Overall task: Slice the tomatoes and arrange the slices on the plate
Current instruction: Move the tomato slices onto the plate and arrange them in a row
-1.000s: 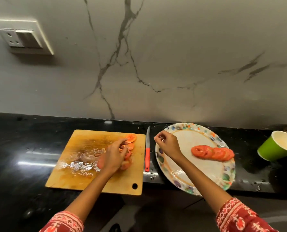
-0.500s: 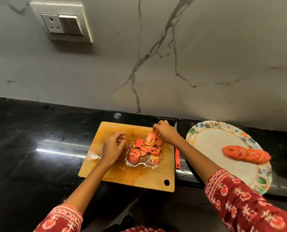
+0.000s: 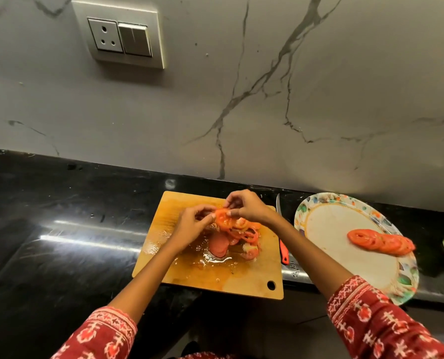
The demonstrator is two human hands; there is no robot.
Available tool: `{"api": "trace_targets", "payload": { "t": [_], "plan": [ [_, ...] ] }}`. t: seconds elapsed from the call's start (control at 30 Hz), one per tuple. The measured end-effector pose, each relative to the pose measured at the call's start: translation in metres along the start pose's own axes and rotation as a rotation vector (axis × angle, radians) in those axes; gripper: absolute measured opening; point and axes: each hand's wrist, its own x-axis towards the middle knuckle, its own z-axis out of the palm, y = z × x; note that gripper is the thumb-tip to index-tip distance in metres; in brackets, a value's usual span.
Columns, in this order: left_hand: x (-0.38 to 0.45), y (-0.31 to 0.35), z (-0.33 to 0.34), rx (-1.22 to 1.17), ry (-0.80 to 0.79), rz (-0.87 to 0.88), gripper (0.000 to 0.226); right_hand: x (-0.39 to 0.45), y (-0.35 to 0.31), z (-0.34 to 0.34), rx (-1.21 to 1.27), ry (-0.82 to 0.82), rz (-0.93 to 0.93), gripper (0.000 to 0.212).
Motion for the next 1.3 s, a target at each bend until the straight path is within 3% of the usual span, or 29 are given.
{"api": "trace_targets", "payload": {
  "t": [0.3,0.4,0.57,0.87,1.3],
  "plan": [
    [-0.001,-0.008,-0.018,-0.071,-0.039,-0.093,0.012,0.001,-0.012,0.025,0.108,0.037,0.028,0.019],
    [-0.004,-0.014,-0.021,-0.13,-0.003,-0.174,0.013,-0.003,-0.006,0.033,-0.028,0.087,0.031,0.018],
    [-0.011,-0.02,-0.023,-0.302,0.009,-0.284,0.014,-0.013,0.004,0.051,-0.195,0.02,0.061,0.017],
    [-0.02,-0.007,-0.033,-0.327,0.096,-0.072,0.019,-0.029,-0.013,0.053,0.129,0.074,-0.088,0.029],
    [-0.031,-0.005,-0.037,-0.367,0.098,-0.01,0.02,-0.031,-0.012,0.06,0.232,0.162,-0.112,0.024]
  ]
}}
